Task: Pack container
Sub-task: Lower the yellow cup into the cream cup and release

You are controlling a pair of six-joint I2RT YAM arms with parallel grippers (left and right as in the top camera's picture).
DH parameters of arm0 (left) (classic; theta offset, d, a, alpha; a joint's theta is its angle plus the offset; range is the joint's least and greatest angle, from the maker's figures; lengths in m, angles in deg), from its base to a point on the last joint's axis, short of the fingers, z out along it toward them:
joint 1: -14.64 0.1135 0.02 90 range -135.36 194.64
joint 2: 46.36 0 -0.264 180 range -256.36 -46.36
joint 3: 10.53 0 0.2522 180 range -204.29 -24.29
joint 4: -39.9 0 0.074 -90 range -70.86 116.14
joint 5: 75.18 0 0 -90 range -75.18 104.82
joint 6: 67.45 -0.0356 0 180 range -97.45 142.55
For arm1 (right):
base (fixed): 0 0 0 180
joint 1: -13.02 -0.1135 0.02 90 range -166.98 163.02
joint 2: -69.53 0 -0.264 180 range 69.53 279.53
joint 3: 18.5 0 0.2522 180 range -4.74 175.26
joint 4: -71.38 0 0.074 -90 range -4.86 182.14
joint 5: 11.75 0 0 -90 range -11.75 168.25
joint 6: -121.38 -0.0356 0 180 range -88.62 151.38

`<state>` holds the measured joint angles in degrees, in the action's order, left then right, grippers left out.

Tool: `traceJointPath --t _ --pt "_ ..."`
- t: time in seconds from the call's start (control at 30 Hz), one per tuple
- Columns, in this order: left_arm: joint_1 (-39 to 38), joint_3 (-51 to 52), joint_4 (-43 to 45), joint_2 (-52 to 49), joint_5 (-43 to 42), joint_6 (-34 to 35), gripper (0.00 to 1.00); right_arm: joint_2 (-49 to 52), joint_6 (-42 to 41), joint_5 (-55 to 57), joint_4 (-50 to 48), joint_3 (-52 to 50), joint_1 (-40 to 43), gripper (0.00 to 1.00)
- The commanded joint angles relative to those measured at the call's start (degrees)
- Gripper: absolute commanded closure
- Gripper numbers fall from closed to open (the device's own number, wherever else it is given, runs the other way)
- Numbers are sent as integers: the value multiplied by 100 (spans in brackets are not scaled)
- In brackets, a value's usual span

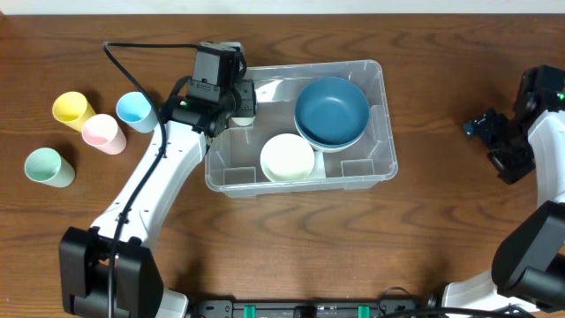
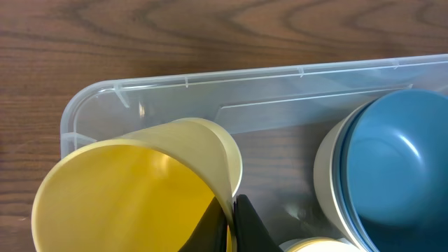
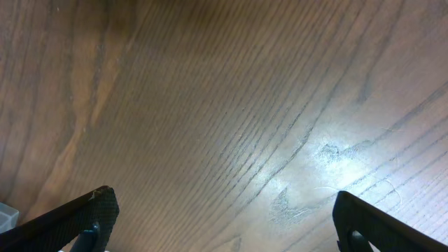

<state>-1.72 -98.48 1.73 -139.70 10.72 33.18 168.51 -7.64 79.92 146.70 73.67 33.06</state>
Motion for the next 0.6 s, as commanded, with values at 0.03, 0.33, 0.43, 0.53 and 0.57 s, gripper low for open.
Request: traceJointPath --t 0.03,0.33,0.43,0.53,0.57 --pt "-11 -39 -24 -22 74 -57 94 -7 -79 24 -4 22 17 1" --pt "-11 -39 -35 -22 74 -55 77 -7 -79 24 -4 22 17 1" --pt "-11 -39 -35 -22 74 -55 76 -7 -79 24 -4 22 17 1" --pt "-11 -39 -33 -22 76 -57 76 -7 -79 24 -4 22 17 1" --pt "-11 -39 -33 -22 79 -57 76 -7 -79 24 -4 22 17 1"
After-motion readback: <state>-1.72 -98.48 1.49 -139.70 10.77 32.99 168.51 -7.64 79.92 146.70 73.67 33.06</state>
